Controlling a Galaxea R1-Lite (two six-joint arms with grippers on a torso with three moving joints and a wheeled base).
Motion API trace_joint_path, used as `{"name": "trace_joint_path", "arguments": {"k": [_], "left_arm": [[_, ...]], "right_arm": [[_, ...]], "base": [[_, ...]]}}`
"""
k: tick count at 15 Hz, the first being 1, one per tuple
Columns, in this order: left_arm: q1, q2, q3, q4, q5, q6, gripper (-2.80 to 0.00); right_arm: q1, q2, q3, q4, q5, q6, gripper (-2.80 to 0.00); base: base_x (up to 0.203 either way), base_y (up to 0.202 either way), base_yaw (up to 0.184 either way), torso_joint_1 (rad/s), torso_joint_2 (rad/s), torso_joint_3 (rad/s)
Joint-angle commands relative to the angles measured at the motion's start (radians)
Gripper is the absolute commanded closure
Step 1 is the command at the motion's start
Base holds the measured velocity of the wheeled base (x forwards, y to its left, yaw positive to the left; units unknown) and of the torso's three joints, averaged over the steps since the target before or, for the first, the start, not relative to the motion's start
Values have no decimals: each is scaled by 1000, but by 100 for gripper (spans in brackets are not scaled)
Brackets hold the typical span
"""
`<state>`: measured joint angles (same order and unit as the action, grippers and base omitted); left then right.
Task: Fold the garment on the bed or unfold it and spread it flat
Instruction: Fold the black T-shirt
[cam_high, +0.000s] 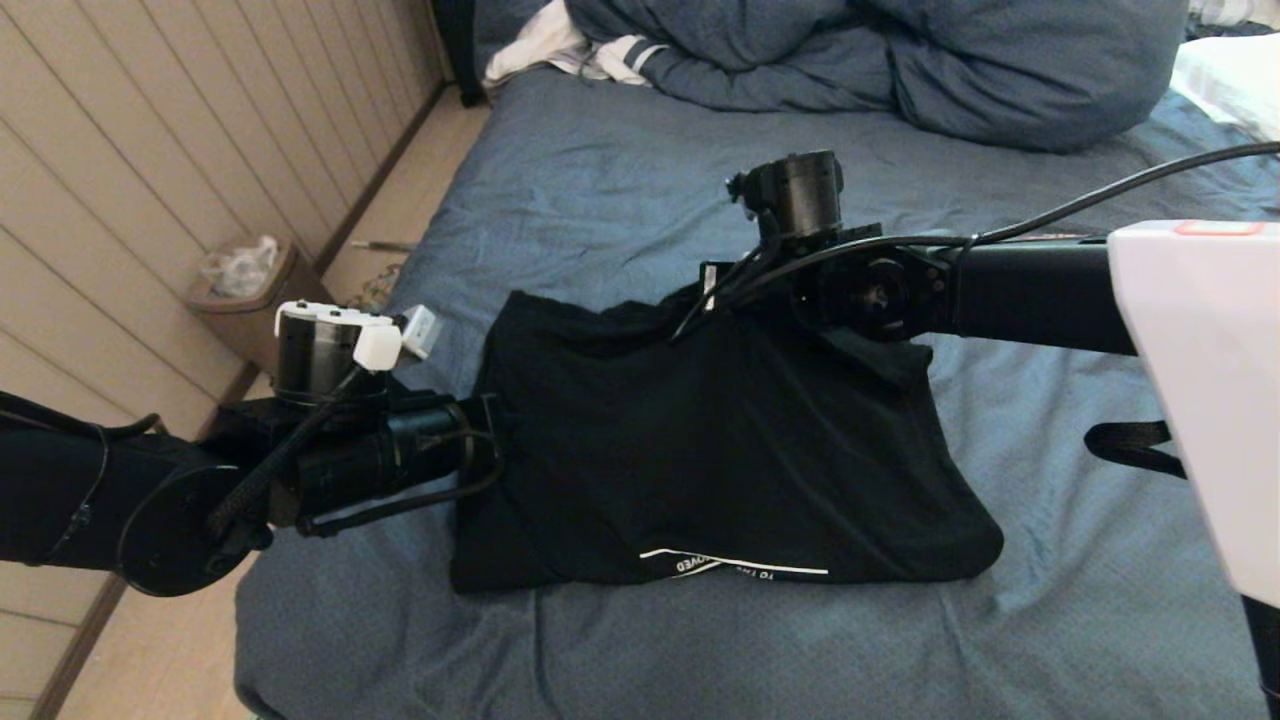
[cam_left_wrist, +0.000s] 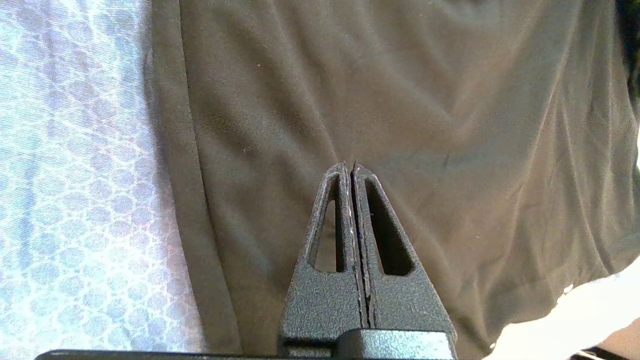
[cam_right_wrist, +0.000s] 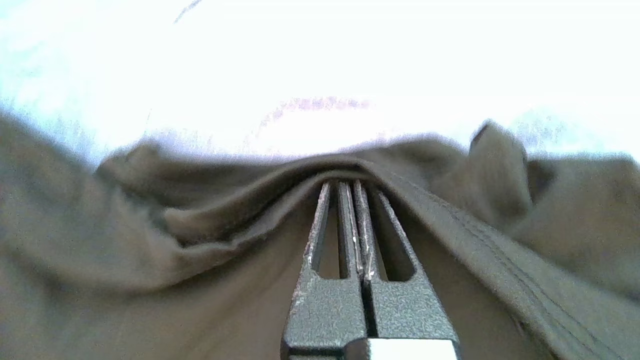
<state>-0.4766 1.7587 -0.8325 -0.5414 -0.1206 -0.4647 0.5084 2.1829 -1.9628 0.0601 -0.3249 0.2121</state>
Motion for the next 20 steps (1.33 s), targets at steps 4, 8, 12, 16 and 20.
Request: {"name": "trace_joint_path", "arguments": {"k": [4, 8, 12, 16, 20], "left_arm": [[0, 39, 0, -9, 1, -2, 0], [0, 44, -4, -29, 4, -2, 0], [12, 14, -41, -23, 5, 0, 0], [-14, 35, -217, 137, 0, 6, 0], [-124, 147, -354, 216, -2, 5, 0]], "right_arm": [[-42, 38, 7, -17, -5, -4, 0], [-42, -2, 21, 9, 0, 8, 0], [-57, -213, 58, 156, 0, 23, 0], [-210, -432, 254, 398, 132, 47, 0], [-373, -484, 464, 454, 377, 35, 0]], "base": [[0, 0, 0, 0, 0, 0], [0, 0, 0, 0, 0, 0], [0, 0, 0, 0, 0, 0], [0, 0, 0, 0, 0, 0], [0, 0, 0, 0, 0, 0]]}}
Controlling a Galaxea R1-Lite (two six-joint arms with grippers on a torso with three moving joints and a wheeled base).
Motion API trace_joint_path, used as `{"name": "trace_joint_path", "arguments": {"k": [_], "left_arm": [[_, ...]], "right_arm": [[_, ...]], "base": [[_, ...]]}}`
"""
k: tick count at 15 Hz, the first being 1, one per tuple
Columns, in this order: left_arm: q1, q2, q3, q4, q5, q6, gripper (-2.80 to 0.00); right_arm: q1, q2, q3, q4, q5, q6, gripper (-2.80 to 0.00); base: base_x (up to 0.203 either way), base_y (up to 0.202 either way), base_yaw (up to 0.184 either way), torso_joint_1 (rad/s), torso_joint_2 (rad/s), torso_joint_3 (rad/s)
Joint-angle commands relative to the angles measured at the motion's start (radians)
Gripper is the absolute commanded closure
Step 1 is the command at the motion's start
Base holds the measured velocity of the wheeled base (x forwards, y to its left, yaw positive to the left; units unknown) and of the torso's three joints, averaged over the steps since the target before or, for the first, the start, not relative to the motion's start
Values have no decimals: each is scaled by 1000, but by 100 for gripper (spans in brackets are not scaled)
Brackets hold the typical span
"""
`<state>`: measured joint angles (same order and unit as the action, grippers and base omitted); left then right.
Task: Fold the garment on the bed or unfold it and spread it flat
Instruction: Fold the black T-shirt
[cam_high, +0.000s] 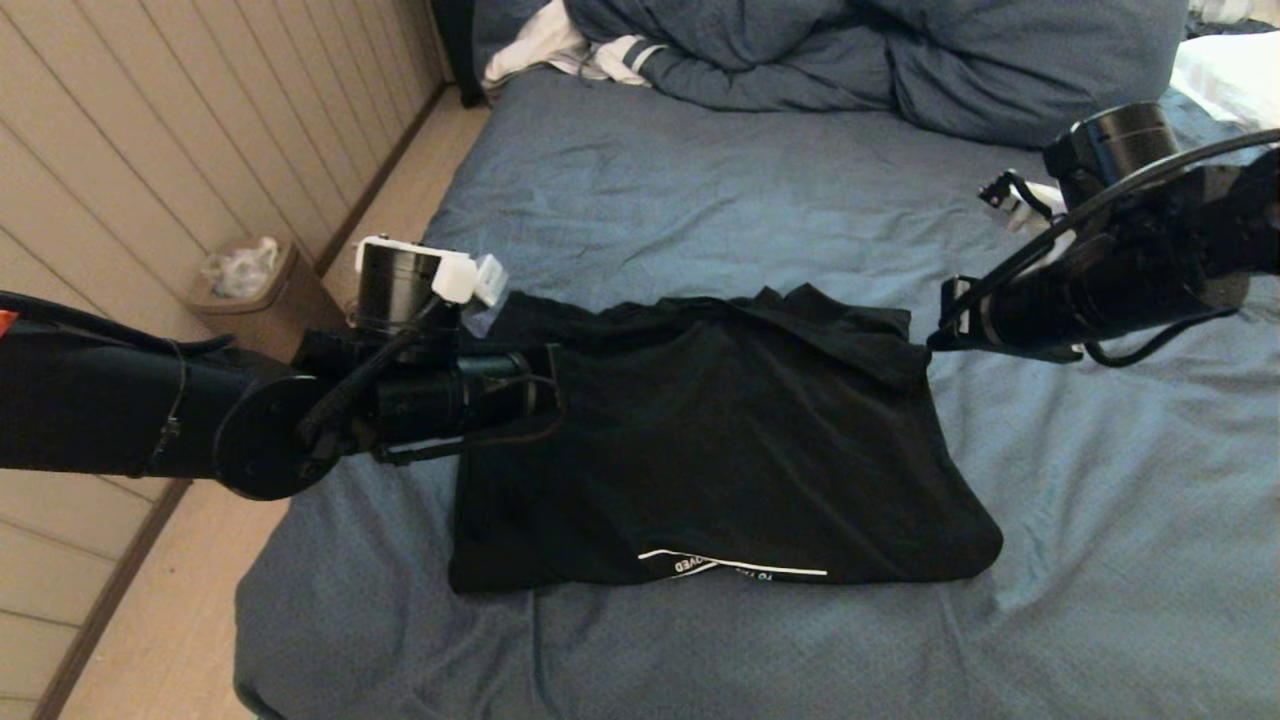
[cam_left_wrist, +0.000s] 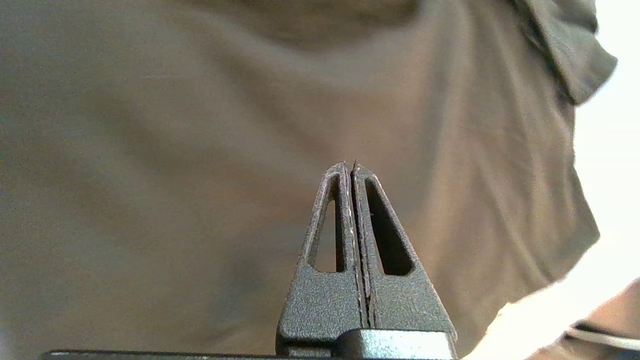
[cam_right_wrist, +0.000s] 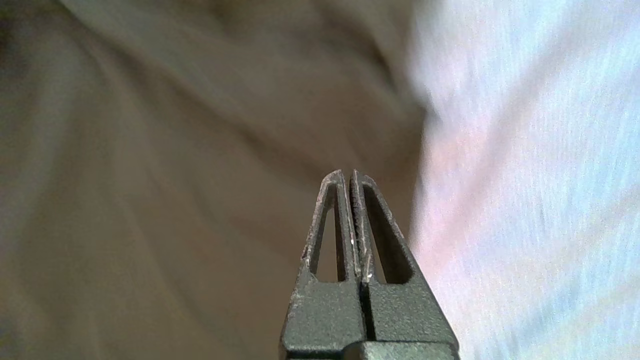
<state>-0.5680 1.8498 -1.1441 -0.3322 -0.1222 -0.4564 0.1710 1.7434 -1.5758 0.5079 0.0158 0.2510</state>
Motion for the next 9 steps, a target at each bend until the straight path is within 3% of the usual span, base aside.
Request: {"name": "trace_joint_path", "arguments": {"k": [1, 5, 9], "left_arm": [[-44, 79, -61, 16, 0, -4, 0], [-52, 117, -106, 34, -1, -4, 0], [-52, 126, -114, 33, -1, -5, 0]], "right_arm": [[-38, -45, 131, 6, 45, -16, 0], [-29, -29, 265, -51, 103, -27, 0], [-28, 30, 279, -161, 93, -22, 0]], "base": [[0, 0, 0, 0, 0, 0], [0, 0, 0, 0, 0, 0], [0, 0, 0, 0, 0, 0]]}}
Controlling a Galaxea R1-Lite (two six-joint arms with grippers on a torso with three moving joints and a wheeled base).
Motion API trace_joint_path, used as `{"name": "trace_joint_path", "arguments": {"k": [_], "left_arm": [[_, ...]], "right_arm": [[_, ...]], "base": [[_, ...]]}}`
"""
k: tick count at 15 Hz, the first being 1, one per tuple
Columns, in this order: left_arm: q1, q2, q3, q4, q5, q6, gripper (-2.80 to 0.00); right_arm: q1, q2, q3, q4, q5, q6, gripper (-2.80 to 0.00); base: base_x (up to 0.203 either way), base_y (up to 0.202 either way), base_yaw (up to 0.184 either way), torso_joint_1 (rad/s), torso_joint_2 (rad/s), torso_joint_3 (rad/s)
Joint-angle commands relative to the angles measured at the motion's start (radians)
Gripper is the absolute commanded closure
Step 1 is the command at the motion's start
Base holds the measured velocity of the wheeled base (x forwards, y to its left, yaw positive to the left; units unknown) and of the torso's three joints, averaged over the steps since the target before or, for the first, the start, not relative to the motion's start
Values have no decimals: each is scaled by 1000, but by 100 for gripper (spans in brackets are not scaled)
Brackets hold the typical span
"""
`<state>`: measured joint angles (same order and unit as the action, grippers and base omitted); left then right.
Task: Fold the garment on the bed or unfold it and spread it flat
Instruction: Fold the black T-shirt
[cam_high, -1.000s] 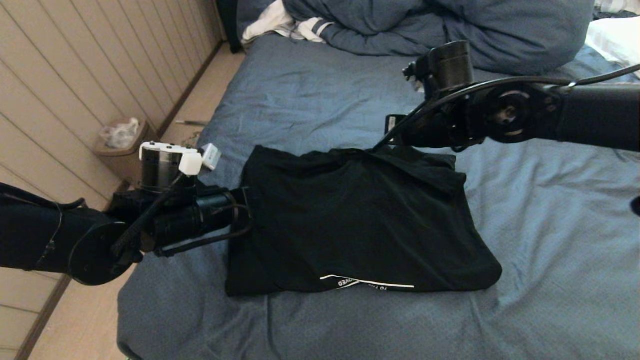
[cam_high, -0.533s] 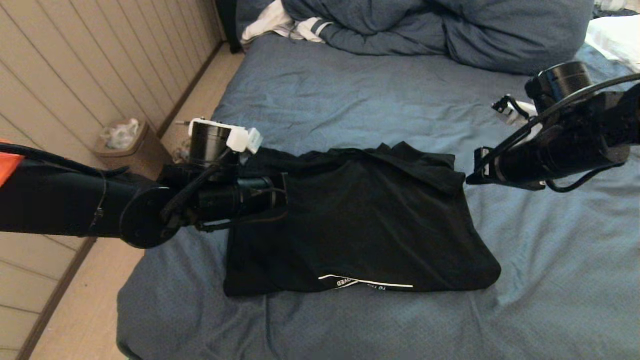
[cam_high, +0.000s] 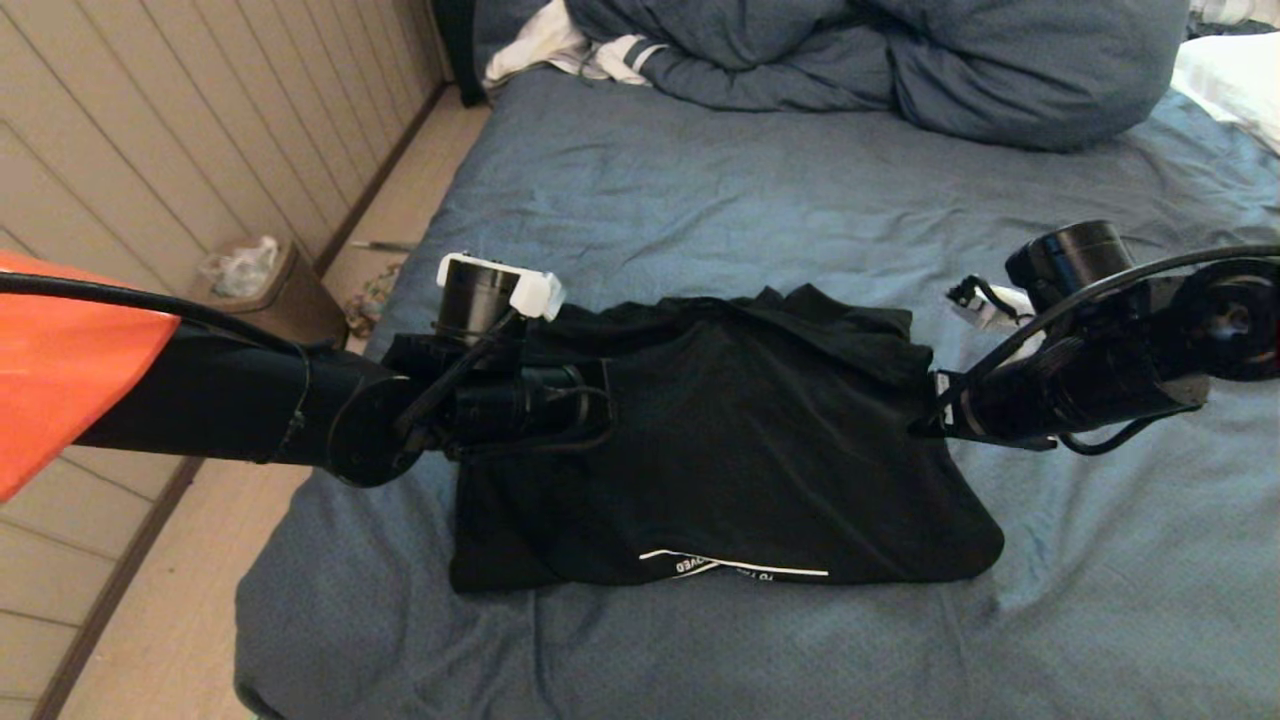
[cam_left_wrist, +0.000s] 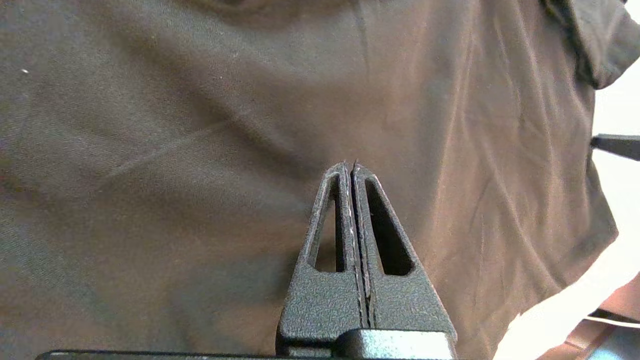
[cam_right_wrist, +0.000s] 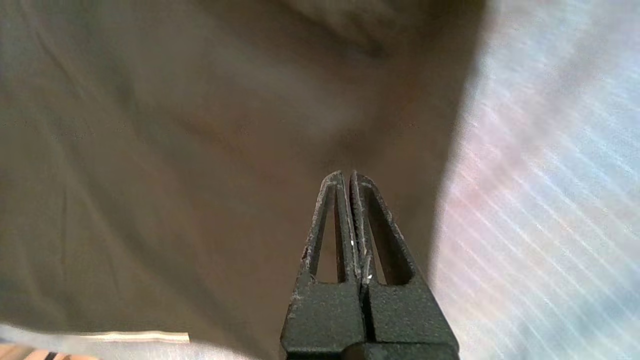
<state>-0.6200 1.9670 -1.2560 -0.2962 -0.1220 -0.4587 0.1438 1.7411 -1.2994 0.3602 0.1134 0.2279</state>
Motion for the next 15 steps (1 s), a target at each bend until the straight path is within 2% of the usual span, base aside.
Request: {"name": "trace_joint_path", "arguments": {"k": [1, 4, 7, 12, 15], "left_arm": [[0, 9, 0, -3, -1, -3, 0], [0, 9, -2, -4, -1, -3, 0], [0, 10, -7, -3, -1, -1, 0], [-7, 27, -12, -4, -1, 0, 0], [-7, 33, -20, -2, -1, 0, 0]], "right_arm": [[-1, 41, -6, -33, -7, 1, 0], [-3, 95, -61, -95, -30, 2, 0], [1, 152, -160, -102, -55, 1, 0], [0, 260, -395, -94, -80, -1, 0], [0, 335, -521, -92, -133, -1, 0]], "base": [[0, 0, 0, 0, 0, 0], [0, 0, 0, 0, 0, 0], [0, 0, 0, 0, 0, 0], [0, 0, 0, 0, 0, 0], [0, 0, 0, 0, 0, 0]]}}
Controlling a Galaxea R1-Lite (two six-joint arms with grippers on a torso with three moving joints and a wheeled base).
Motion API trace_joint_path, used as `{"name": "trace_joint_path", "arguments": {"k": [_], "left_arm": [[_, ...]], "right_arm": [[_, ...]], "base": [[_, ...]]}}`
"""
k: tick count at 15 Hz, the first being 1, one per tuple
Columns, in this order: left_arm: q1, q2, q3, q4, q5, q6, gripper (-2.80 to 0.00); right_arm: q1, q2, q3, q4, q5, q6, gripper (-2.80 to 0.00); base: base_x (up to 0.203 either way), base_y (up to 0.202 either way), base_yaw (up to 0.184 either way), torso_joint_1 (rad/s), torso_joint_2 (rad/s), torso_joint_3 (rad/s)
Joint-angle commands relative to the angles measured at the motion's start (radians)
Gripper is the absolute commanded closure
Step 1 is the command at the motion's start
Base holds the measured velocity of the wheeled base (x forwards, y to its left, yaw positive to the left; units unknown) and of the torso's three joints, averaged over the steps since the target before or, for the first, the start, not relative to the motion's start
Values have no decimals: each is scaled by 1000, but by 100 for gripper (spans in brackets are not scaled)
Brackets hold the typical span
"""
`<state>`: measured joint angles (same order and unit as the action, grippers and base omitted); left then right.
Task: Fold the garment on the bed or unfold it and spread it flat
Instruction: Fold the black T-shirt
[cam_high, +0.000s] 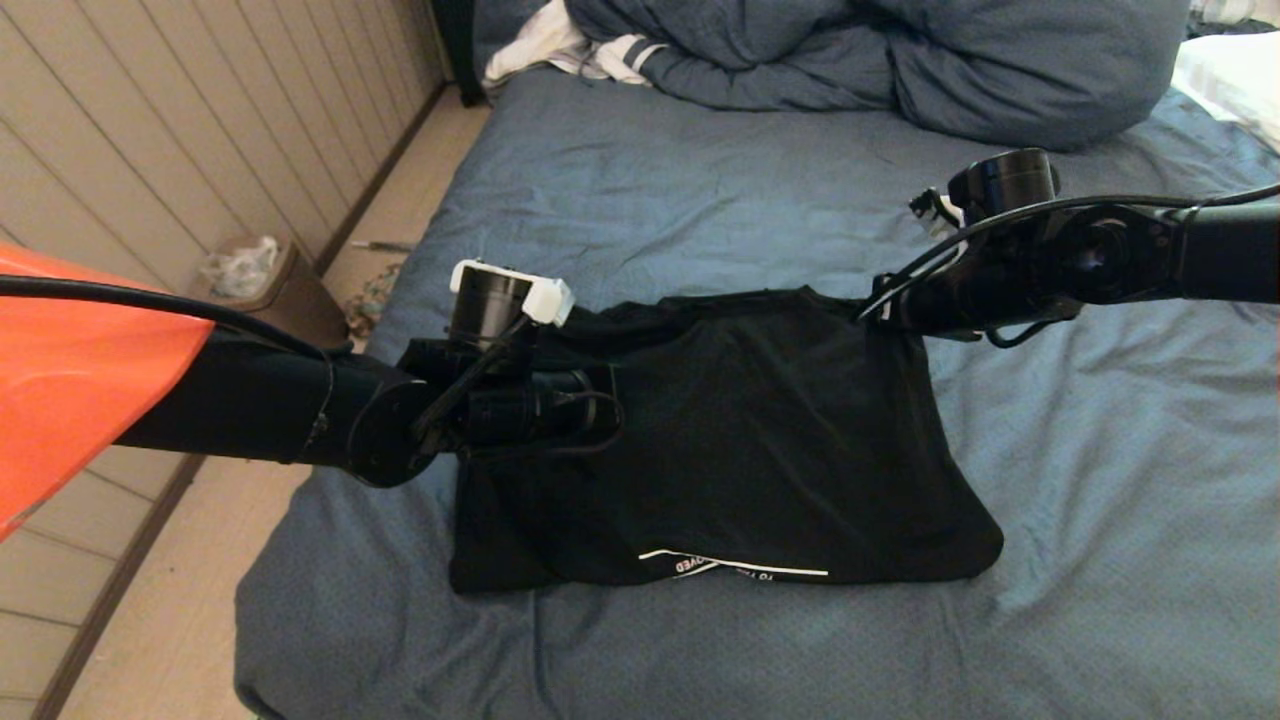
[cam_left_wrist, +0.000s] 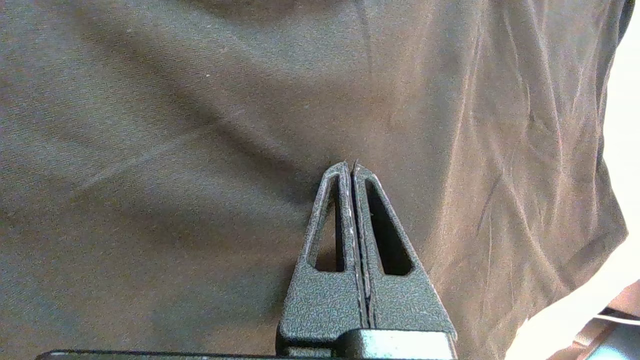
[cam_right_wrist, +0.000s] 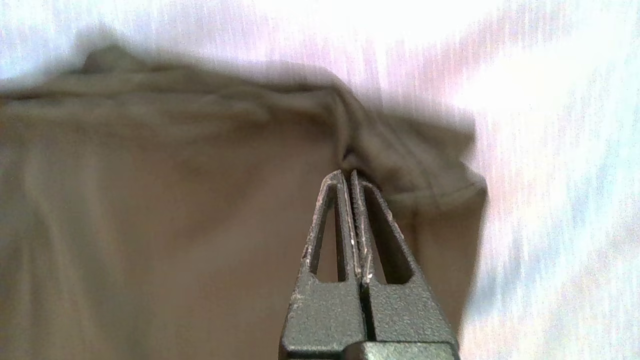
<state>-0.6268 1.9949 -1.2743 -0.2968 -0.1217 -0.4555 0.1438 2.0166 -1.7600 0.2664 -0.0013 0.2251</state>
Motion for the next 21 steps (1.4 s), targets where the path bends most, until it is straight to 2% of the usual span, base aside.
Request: {"name": "trace_joint_path", "arguments": {"k": [1, 6, 10, 13, 15, 16, 18, 19, 20, 21], "left_arm": [[-1, 5, 0, -2, -1, -3, 0], [0, -1, -13, 1, -1, -4, 0], [28, -112, -51, 52, 0, -4, 0], [114, -216, -113, 148, 1, -3, 0], [173, -278, -102, 213, 1, -4, 0], [207, -308, -56, 233, -1, -7, 0], [293, -352, 80, 240, -31, -10, 0], [350, -364, 131, 235, -88, -14, 0], [383, -370, 161, 227, -161, -22, 0], [395, -372, 173, 220, -191, -32, 0]], "right_arm": [[-2, 70, -85, 0, -52, 0, 0], [-30, 114, -160, 3, -67, 4, 0], [-31, -42, -150, 34, -63, 55, 0], [-49, -147, -156, 222, -58, 69, 0], [-74, -162, -141, 350, -38, 67, 0], [-84, -172, -122, 407, 43, 61, 0], [-126, -177, -94, 493, 311, 54, 0], [-154, -164, -75, 524, 412, 53, 0], [-164, -151, -39, 536, 437, 50, 0], [-167, -149, 7, 532, 436, 46, -280]], "base": [[0, 0, 0, 0, 0, 0], [0, 0, 0, 0, 0, 0], [0, 0, 0, 0, 0, 0], [0, 0, 0, 0, 0, 0], [0, 0, 0, 0, 0, 0], [0, 0, 0, 0, 0, 0], [0, 0, 0, 0, 0, 0], [0, 0, 0, 0, 0, 0], [0, 0, 0, 0, 0, 0], [0, 0, 0, 0, 0, 0]]}}
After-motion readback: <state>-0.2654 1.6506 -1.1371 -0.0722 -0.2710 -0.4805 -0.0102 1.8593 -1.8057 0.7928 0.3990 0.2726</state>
